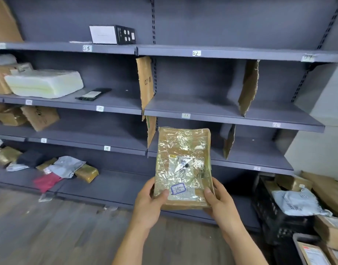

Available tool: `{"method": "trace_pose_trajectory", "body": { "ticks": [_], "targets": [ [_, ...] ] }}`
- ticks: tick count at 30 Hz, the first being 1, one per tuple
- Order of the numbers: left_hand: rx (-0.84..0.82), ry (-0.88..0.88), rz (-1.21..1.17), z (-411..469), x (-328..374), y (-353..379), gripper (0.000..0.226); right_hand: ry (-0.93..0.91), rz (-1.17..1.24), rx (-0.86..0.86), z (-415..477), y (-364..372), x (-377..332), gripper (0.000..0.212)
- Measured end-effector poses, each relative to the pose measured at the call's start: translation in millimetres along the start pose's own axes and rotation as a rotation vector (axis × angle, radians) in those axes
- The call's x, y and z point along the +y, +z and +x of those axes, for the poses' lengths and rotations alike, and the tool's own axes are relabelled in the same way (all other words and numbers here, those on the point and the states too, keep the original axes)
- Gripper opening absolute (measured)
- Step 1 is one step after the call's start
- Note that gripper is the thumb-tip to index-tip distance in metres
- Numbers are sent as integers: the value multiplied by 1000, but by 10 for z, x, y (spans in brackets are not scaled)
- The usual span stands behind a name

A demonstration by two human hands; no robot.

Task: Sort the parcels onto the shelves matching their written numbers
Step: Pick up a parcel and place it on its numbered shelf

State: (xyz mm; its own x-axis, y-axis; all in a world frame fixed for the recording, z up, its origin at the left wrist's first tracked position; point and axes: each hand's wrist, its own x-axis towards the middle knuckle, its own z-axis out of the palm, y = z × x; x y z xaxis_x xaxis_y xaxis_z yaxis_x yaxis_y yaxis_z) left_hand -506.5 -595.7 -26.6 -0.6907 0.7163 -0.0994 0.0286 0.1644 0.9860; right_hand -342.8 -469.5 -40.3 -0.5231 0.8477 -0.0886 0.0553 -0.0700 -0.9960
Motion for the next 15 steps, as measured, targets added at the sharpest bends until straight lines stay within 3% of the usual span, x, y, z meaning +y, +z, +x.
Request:
{"method": "trace_pose_trajectory", "body": {
  "ticks": [15],
  "targets": [
    [112,-35,-29,646,-320,-1713,36,103,26,-134,524,1917,112,29]
  ]
}}
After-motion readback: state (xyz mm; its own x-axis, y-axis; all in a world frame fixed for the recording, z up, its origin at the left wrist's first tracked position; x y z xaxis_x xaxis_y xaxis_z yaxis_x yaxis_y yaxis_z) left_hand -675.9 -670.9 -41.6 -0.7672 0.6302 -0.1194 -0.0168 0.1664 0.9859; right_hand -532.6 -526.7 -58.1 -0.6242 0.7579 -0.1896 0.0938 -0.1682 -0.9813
